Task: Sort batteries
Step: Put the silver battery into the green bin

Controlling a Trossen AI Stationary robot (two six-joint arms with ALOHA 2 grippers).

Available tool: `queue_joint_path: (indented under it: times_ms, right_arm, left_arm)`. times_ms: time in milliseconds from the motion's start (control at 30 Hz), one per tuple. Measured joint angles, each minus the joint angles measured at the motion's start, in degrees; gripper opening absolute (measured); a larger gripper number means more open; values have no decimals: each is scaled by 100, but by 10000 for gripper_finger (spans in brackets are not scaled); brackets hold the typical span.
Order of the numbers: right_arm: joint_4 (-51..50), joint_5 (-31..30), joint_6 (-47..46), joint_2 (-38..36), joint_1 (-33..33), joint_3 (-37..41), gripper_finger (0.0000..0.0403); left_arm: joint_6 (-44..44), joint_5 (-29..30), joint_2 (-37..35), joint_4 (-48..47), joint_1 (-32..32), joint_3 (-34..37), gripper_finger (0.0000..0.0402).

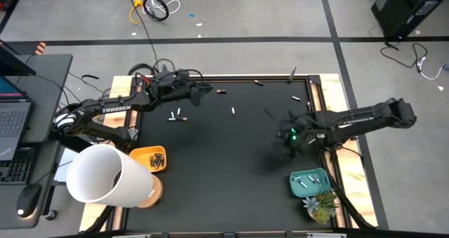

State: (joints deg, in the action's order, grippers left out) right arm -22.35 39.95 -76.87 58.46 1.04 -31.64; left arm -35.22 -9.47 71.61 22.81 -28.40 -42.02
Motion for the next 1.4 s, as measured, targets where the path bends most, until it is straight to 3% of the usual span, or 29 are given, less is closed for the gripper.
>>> queue_joint_path:
  times_ms: [167,400,667,900,1133,1400]
  right_arm:
    - [658,-471,529,60,742,-263,74]
    - [-7,-1358,2200,619,1411,-1346,38]
    - [-2415,-2846,4110,1828,1693,-3053,16]
    - [-4130,-3045,5439,2723,2320,-4254,22]
    - [-4924,-3201,6255,3255,3079,-4932,40]
    - [-5333,-4061,6683,3717,3857,-5049,61]
  left_arm:
    - [-103,-483,0,-4,2,0,160]
    - [-107,-722,0,-62,2,0,160]
    - [-110,-1205,0,-48,2,0,160]
    - [-117,-1427,0,-45,2,0,160]
    - [-105,-1292,0,-33,0,0,160]
    - [37,-1113,0,-40,0,0,160]
